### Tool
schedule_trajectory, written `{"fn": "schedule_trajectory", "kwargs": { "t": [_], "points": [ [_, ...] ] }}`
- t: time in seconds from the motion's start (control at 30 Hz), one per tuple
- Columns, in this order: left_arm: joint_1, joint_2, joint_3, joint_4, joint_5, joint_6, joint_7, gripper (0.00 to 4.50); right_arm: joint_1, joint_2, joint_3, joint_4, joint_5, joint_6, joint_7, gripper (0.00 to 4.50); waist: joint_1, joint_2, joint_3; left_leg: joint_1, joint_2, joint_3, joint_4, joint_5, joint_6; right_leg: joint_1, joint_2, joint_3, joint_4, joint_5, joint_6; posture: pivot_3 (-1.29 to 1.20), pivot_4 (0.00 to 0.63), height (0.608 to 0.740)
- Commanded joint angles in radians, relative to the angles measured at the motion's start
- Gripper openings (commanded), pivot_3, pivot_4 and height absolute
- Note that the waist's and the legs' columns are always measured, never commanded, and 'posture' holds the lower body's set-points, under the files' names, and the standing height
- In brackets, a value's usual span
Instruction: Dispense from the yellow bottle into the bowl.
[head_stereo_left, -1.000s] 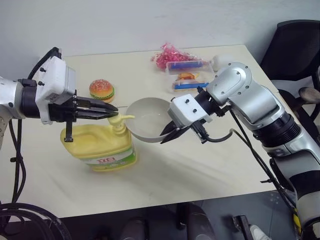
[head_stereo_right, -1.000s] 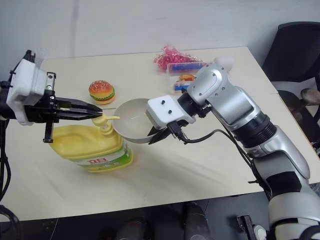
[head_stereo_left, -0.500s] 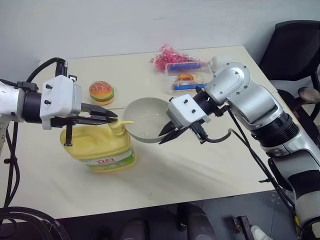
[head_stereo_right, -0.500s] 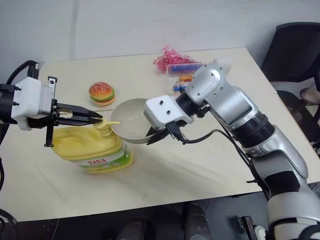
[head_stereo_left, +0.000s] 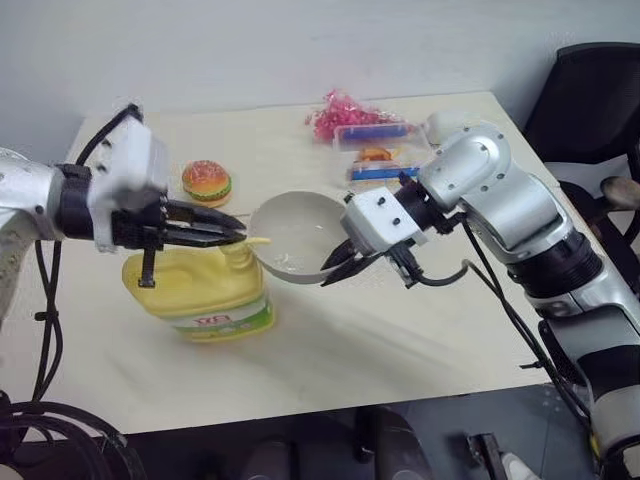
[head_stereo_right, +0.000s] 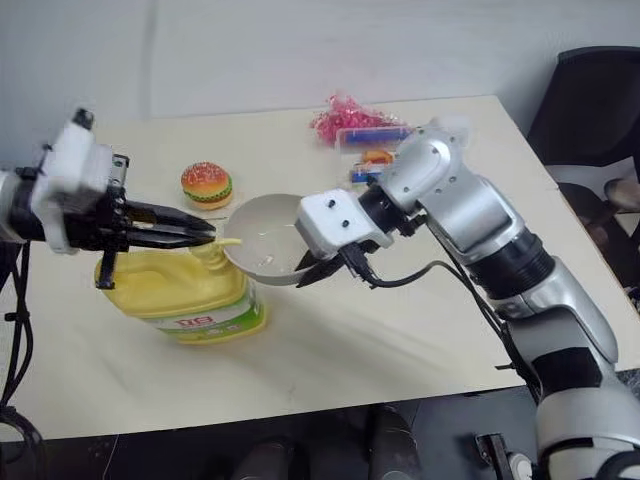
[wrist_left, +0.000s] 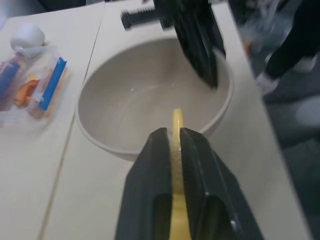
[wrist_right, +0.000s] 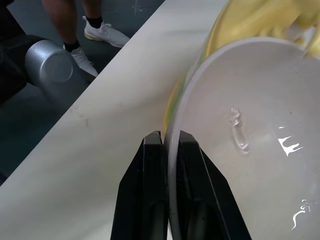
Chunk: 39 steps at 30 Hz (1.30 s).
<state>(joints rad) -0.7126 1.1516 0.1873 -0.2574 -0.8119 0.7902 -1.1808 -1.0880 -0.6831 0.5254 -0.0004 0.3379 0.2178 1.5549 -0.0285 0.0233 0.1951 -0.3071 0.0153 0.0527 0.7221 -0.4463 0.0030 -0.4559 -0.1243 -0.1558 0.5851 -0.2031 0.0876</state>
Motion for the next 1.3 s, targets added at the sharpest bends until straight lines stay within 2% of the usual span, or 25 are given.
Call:
{"fn": "schedule_trajectory", "kwargs": {
  "t": [0.03, 0.1, 0.2, 0.3, 0.33, 0.5, 0.67, 0.87, 0.97, 1.07, 1.2, 1.3],
  "points": [
    [-0.048, 0.075, 0.134, 0.019, -0.108, 0.123, 0.014, 1.76, 0.048, -0.051, -0.07, -0.038, -0.005, -0.013, 0.042, 0.0, -0.001, -0.002, 0.0, -0.004, 0.0, 0.0, 0.001, 0.0, 0.0, -0.004, 0.0, 0.0, 0.0, 0.0, 0.0, 0.0, 0.15, 0.74],
    [-0.036, 0.108, 0.188, 0.023, -0.13, 0.162, 0.019, 2.41, 0.096, -0.075, -0.086, -0.035, -0.023, -0.029, 0.02, 0.0, -0.002, -0.002, 0.0, -0.01, -0.001, 0.0, 0.003, 0.0, 0.0, -0.009, -0.001, -0.002, 0.0, 0.0, 0.001, 0.0, 0.15, 0.74],
    [0.072, 0.183, 0.357, 0.017, -0.116, 0.23, -0.014, 3.34, 0.233, -0.095, -0.115, 0.044, -0.124, -0.1, -0.109, 0.0, -0.002, -0.004, 0.0, -0.011, 0.0, 0.0, 0.002, 0.0, 0.0, -0.009, -0.001, -0.004, 0.0, 0.0, 0.001, 0.0, 0.15, 0.74],
    [0.207, 0.191, 0.517, -0.044, -0.111, 0.301, -0.03, 4.29, 0.311, -0.06, -0.137, 0.156, -0.224, -0.168, -0.247, 0.0, -0.004, -0.005, 0.0, -0.011, -0.001, 0.0, 0.002, 0.0, 0.0, -0.008, -0.001, -0.003, -0.001, 0.0, 0.001, 0.0, 0.15, 0.74],
    [0.242, 0.189, 0.558, -0.062, -0.114, 0.318, -0.033, 4.47, 0.326, -0.05, -0.143, 0.184, -0.246, -0.19, -0.275, 0.0, -0.005, -0.005, 0.0, -0.011, -0.001, 0.001, 0.003, 0.0, 0.0, -0.008, -0.001, -0.002, -0.001, 0.0, 0.001, 0.0, 0.15, 0.74],
    [0.385, 0.158, 0.722, -0.151, -0.125, 0.378, -0.037, 4.47, 0.386, 0.004, -0.163, 0.347, -0.326, -0.28, -0.406, 0.0, -0.008, -0.005, 0.0, -0.009, 0.0, 0.001, 0.003, 0.002, -0.003, -0.008, -0.001, -0.001, 0.002, 0.001, -0.001, 0.0, 0.15, 0.74],
    [0.426, 0.15, 0.759, -0.173, -0.136, 0.372, -0.021, 4.5, 0.403, 0.026, -0.199, 0.369, -0.321, -0.271, -0.433, 1.59, -0.005, -0.005, 0.0, -0.009, 0.0, 0.0, 0.003, 0.002, -0.004, -0.008, -0.001, -0.001, 0.002, 0.001, -0.002, 0.0, 0.15, 0.74],
    [0.491, 0.146, 0.77, -0.176, -0.111, 0.326, -0.048, 4.5, 0.414, -0.084, -0.309, 0.224, -0.172, -0.206, -0.249, 3.66, -0.002, -0.005, 0.001, -0.01, 0.0, -0.001, 0.003, 0.002, -0.004, -0.008, -0.001, -0.002, 0.002, 0.001, -0.002, 0.0, 0.15, 0.74],
    [0.54, 0.147, 0.781, -0.176, -0.095, 0.303, -0.087, 4.5, 0.39, -0.173, -0.384, 0.189, -0.066, -0.115, -0.126, 3.66, 0.001, -0.005, 0.001, -0.01, 0.0, -0.001, 0.003, 0.002, -0.004, -0.008, -0.001, -0.002, 0.001, 0.001, -0.002, 0.0, 0.15, 0.74],
    [0.573, 0.138, 0.805, -0.155, -0.108, 0.309, -0.116, 4.5, 0.317, -0.29, -0.458, 0.243, 0.029, -0.027, 0.01, 3.66, 0.0, -0.004, 0.001, -0.01, 0.0, 0.0, 0.003, 0.002, -0.003, -0.008, -0.001, -0.002, 0.001, 0.001, -0.002, 0.0, 0.15, 0.74],
    [0.613, 0.137, 0.81, -0.125, -0.061, 0.268, -0.137, 4.5, 0.213, -0.48, -0.406, 0.399, 0.115, 0.022, 0.06, 3.66, 0.001, -0.001, 0.003, -0.009, 0.0, 0.0, 0.002, 0.002, -0.003, -0.008, -0.001, -0.002, 0.0, 0.001, -0.002, 0.0, 0.15, 0.74],
    [0.63, 0.135, 0.804, -0.112, -0.037, 0.228, -0.144, 4.5, 0.181, -0.515, -0.377, 0.458, 0.151, 0.02, 0.06, 3.66, -0.002, -0.003, 0.002, -0.009, 0.001, 0.0, 0.0, 0.002, -0.004, -0.008, 0.0, -0.002, 0.0, 0.0, -0.004, 0.0, 0.15, 0.74]
  ]
}}
